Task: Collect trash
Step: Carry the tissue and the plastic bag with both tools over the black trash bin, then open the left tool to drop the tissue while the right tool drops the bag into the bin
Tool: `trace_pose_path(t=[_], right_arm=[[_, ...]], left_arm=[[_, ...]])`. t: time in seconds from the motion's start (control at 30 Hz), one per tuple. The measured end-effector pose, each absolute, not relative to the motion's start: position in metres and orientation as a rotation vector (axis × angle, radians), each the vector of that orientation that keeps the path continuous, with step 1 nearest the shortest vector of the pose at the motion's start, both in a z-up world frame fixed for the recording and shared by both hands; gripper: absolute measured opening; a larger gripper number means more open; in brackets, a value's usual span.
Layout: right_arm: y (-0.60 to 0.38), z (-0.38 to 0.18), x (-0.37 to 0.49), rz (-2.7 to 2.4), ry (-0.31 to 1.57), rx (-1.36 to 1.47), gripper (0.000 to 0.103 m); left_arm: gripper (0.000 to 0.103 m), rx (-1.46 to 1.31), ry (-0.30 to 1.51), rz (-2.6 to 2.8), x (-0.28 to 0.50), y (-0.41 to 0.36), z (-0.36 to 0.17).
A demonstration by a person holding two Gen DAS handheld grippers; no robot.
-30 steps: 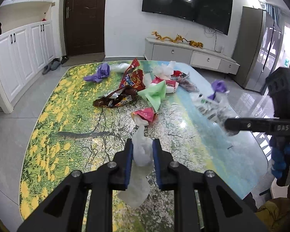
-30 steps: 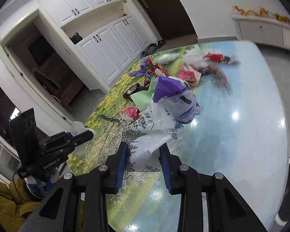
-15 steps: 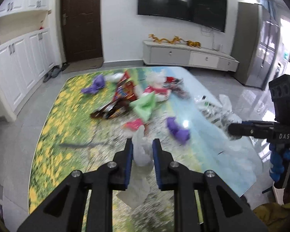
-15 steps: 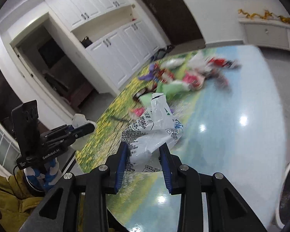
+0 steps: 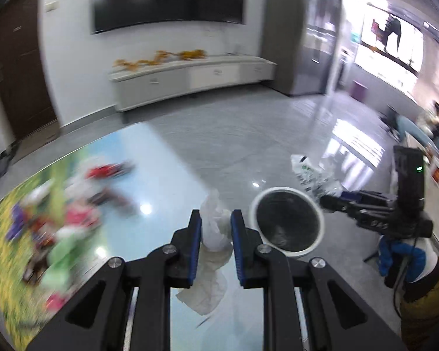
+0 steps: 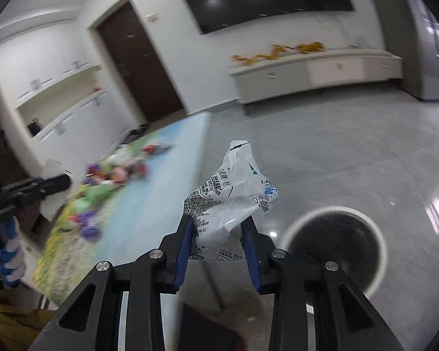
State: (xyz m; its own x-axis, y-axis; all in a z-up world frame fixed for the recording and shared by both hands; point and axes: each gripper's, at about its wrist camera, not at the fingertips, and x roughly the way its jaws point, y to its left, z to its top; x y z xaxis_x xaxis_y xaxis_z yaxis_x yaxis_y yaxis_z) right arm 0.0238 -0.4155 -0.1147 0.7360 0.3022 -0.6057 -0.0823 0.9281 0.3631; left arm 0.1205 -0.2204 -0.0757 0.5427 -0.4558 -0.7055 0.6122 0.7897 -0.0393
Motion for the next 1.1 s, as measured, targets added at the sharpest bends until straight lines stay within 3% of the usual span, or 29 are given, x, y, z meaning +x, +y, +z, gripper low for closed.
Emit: trace_pose_path(t=[0.33, 0.57, 0.63, 0.7, 0.73, 1.1], right_arm=[[-0.501, -0.177, 0.043, -0.013, 0.858, 0.393, 0.033], [-0.527, -0.207, 0.057, -0.092, 0.922, 0.422, 0.042], [-0.532, -0.214, 0.057, -0.122, 0.937, 0.424, 0.051], [-0.535, -0.216, 0.054, -0.148, 0.94, 0.436, 0.054], [-0.537, -0.217, 0.052, -0.155, 0.94, 0.441, 0.054], [-0.521, -0.156, 0.024, -0.163, 0.801, 0.442, 0.054]], left_arm=[[0.02, 0.236, 0.905, -0.832, 0.174, -0.368, -0.123], [0.022, 0.174, 1.024, -0.906, 0.203, -0.415, -0.157], [0.028, 0.154, 1.043, -0.915, 0.207, -0.421, -0.162], [0.055, 0.136, 1.045, -0.914, 0.209, -0.42, -0.162], [0.058, 0.119, 1.034, -0.912, 0.209, -0.417, -0.16], [0.059, 0.065, 0.85, -0.886, 0.173, -0.367, -0.102]])
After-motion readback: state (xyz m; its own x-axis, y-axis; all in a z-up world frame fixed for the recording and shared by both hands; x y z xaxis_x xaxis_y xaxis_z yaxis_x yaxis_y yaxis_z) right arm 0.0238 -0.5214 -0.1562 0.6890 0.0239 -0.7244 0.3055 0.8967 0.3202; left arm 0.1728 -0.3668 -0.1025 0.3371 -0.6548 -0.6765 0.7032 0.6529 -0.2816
